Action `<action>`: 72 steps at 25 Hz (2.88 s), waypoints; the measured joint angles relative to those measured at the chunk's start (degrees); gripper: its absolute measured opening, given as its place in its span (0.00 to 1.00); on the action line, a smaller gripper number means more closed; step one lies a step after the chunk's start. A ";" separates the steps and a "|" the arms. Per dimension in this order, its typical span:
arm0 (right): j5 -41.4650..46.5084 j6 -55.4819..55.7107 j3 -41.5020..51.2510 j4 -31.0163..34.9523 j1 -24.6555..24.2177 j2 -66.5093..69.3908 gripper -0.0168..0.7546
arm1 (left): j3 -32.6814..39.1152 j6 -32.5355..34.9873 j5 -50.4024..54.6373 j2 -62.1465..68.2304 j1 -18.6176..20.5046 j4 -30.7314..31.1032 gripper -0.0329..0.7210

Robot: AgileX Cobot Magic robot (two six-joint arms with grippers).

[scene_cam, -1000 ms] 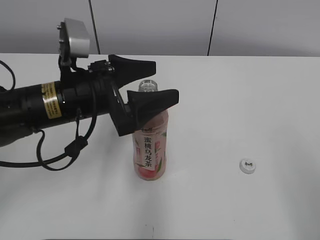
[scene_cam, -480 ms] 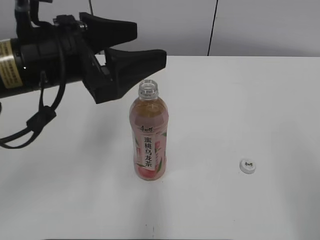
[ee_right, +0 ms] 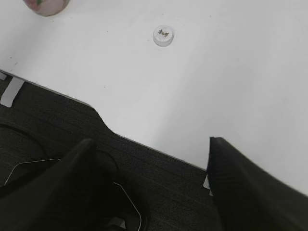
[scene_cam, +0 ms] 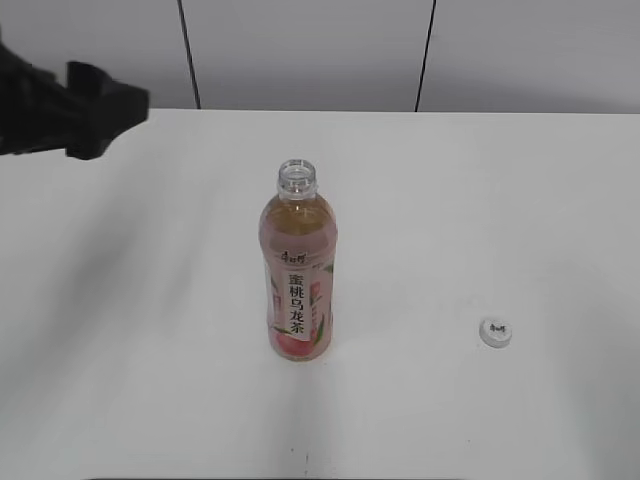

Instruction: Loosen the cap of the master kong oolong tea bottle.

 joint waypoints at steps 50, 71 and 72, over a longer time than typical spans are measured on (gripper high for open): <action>0.00 -2.36 0.00 -2.19 0.00 0.00 0.72 | 7.97 47.87 63.85 -62.48 -8.37 -49.67 0.78; 0.01 -2.36 0.00 -2.20 -22.35 -11.07 0.72 | 7.97 47.89 63.83 -68.51 18.91 -49.62 0.78; 0.01 -2.36 0.00 -2.20 -22.98 -12.85 0.72 | 7.97 47.89 63.83 -68.51 19.08 -49.62 0.78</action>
